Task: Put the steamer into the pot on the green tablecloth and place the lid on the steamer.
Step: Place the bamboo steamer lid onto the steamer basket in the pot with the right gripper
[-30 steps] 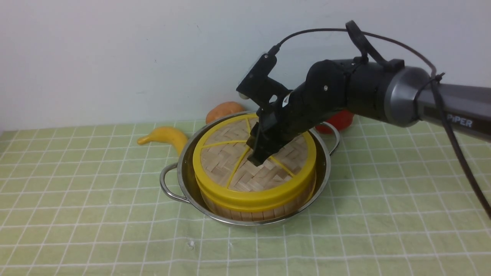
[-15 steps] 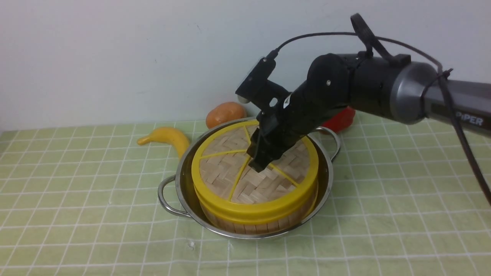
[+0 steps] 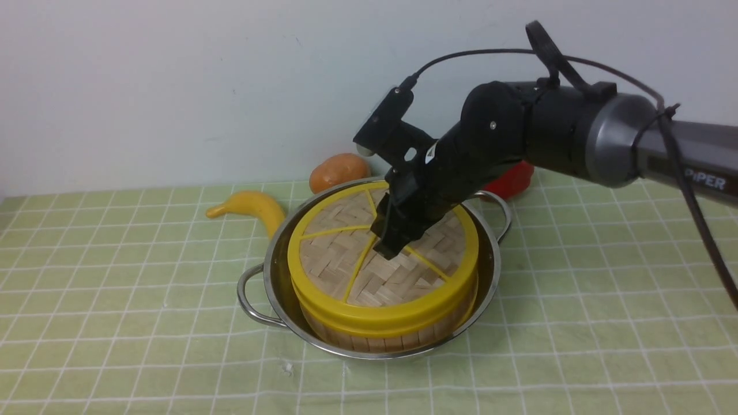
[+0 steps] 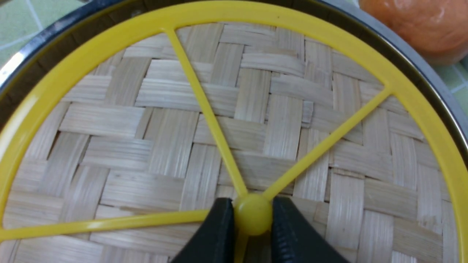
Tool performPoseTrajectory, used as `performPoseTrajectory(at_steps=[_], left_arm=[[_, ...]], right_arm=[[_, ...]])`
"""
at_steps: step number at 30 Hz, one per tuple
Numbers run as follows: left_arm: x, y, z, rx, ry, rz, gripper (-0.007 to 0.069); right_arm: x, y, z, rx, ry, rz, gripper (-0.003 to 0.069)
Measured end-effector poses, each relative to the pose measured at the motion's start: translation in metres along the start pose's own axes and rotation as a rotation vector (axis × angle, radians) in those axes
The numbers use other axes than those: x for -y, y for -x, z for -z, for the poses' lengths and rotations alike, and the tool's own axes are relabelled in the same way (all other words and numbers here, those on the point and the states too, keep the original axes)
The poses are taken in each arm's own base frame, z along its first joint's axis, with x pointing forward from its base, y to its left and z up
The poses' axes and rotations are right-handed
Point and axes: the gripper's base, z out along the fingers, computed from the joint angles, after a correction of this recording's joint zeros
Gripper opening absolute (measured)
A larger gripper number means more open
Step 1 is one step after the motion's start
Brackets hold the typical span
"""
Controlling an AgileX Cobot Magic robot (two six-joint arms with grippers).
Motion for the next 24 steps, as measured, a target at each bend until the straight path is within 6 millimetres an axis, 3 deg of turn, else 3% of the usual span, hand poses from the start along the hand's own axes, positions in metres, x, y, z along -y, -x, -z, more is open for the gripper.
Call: performPoseTrajectory(at_steps=[3,6,10,15,19,24], left_arm=[[0.0,0.0,0.0,0.0,0.0,0.0,0.0202],[0.0,0.0,0.0,0.0,0.0,0.0,0.0202],[0.0,0.0,0.0,0.0,0.0,0.0,0.0202],[0.0,0.0,0.0,0.0,0.0,0.0,0.0202],[0.0,0.0,0.0,0.0,0.0,0.0,0.0202],[0.0,0.0,0.0,0.0,0.0,0.0,0.0202]], right_arm=[[0.0,0.0,0.0,0.0,0.0,0.0,0.0146],[0.0,0.0,0.0,-0.004,0.003,0.0,0.0199],[-0.003,-0.001,0.003,-0.017,0.021,-0.002,0.0441],[-0.006,0.001,0.013,-0.021,0.025,0.012,0.0636],[-0.004,0.008,0.026,0.034,-0.015,0.027,0.0653],[0.001,0.013,0.027,0.078,-0.071,0.054,0.0597]])
